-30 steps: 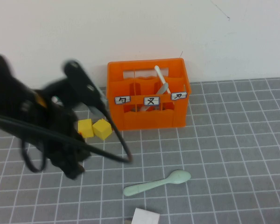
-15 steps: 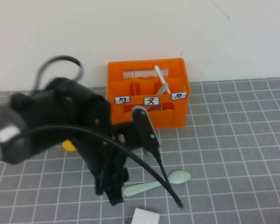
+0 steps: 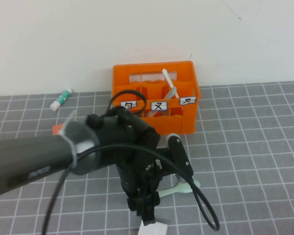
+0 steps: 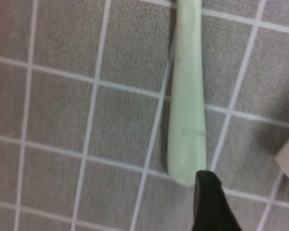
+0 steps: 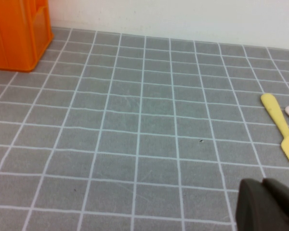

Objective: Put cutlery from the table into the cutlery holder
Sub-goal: Pick up the spoon, then place the spoon on the box

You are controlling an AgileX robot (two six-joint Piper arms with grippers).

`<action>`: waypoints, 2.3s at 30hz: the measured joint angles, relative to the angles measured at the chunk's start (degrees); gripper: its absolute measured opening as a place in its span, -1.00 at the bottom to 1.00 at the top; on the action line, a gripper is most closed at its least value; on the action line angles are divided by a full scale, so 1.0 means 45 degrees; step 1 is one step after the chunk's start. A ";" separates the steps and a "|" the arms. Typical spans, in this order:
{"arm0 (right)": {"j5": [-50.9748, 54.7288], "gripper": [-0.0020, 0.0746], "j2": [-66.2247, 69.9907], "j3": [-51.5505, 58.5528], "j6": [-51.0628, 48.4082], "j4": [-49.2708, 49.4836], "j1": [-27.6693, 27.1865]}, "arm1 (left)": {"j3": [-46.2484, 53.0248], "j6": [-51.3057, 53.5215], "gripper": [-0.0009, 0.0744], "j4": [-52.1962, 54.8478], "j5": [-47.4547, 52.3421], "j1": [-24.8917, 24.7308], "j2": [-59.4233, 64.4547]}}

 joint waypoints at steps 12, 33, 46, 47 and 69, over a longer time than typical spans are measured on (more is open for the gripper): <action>0.0032 -0.95 0.0000 0.0000 0.0000 0.0023 0.0000 | -0.0558 0.0724 -0.09 0.0024 -0.1205 0.0000 0.1322; 0.0058 -0.95 0.0000 0.0000 0.0000 0.0023 0.0000 | -0.0749 0.0179 -0.65 0.1574 -0.1998 -0.0076 0.2570; 0.0058 -0.95 0.0000 0.0000 0.0000 0.0023 0.0000 | -0.0675 -0.1525 -0.88 0.1694 -0.2560 -0.0076 0.1445; 0.0058 -0.95 0.0000 0.0000 0.0000 0.0023 0.0000 | -0.0675 -0.1727 -0.89 0.1694 -0.2560 -0.0076 0.1138; 0.0058 -0.95 0.0000 0.0000 0.0025 0.0023 0.0000 | 0.0122 -0.2692 -0.89 -0.3808 -0.7148 0.2241 -0.3709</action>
